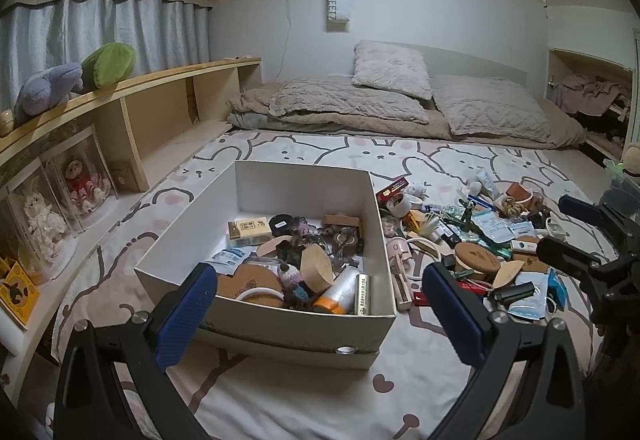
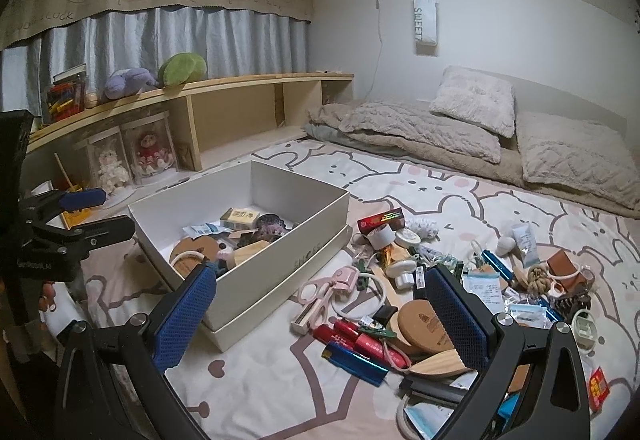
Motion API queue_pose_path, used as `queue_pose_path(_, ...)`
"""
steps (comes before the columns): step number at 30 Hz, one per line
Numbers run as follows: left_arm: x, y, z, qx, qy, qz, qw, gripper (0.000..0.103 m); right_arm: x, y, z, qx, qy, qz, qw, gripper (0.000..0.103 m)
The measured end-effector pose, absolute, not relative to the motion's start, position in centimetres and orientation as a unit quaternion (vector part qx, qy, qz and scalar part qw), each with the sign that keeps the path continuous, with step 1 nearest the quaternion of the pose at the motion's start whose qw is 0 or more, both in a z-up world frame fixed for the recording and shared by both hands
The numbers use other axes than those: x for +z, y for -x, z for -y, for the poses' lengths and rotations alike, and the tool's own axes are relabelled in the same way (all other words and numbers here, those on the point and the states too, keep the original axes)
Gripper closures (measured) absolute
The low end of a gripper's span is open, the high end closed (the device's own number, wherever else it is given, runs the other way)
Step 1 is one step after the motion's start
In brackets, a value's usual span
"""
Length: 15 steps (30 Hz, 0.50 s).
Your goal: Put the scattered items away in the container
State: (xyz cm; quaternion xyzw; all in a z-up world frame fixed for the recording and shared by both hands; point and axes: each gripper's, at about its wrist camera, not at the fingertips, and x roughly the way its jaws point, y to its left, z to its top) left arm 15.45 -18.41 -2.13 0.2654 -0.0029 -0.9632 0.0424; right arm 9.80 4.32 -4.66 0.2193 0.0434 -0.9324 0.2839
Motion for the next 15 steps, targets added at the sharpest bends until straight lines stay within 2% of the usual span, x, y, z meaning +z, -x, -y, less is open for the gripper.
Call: queue_pose_path(15,-2.14,-15.68,18.30,-0.963,-0.265,0.003,0.045,0.000,-4.65,-10.24,-4.15,-0.932,-0.221,-0.044,0.284,0.000)
